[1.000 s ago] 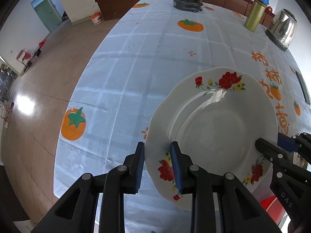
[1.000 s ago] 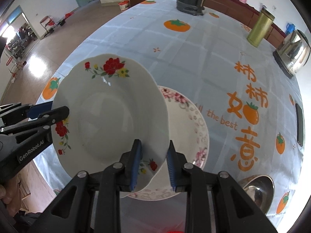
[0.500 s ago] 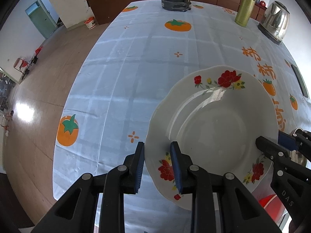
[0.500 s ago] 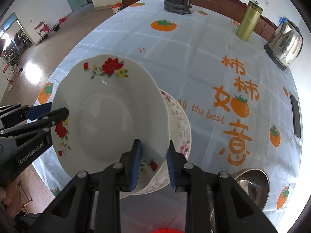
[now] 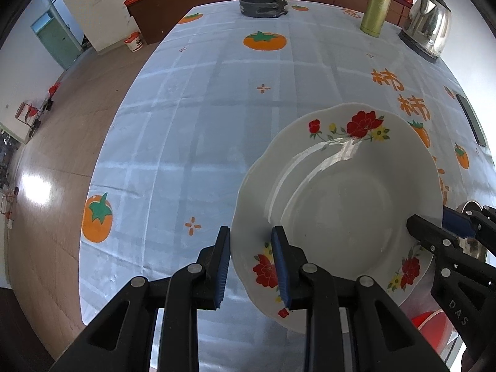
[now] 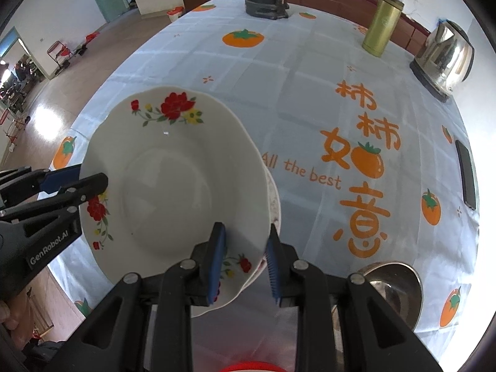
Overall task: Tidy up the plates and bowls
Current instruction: 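Carry the white red-flower plate with both grippers over the pink-rimmed plate stack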
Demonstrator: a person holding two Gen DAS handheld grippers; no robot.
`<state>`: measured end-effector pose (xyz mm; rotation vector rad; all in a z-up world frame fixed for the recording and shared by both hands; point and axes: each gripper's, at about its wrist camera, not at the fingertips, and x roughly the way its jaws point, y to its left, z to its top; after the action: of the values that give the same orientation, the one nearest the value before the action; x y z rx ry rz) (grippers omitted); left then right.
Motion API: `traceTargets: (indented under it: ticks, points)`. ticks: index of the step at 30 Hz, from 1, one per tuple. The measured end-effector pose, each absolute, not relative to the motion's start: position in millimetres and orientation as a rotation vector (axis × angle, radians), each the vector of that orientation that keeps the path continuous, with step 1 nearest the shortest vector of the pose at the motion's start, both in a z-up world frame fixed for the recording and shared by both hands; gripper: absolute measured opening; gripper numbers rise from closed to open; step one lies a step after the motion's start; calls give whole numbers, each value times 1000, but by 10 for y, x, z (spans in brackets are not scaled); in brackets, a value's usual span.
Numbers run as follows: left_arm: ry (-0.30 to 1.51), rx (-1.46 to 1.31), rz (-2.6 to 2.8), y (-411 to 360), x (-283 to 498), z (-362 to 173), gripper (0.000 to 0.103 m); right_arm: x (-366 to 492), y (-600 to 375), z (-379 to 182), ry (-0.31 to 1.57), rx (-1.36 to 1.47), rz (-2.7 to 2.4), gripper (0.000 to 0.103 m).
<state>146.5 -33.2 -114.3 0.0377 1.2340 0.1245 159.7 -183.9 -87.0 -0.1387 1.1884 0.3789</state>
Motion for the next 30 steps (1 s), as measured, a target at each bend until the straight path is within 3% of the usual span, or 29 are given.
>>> traceTargets:
  ticks: [30]
  points:
    - [1293,69,90,-448,1556,-1306,29,1656,-1939,-996,1227,-157,351,26]
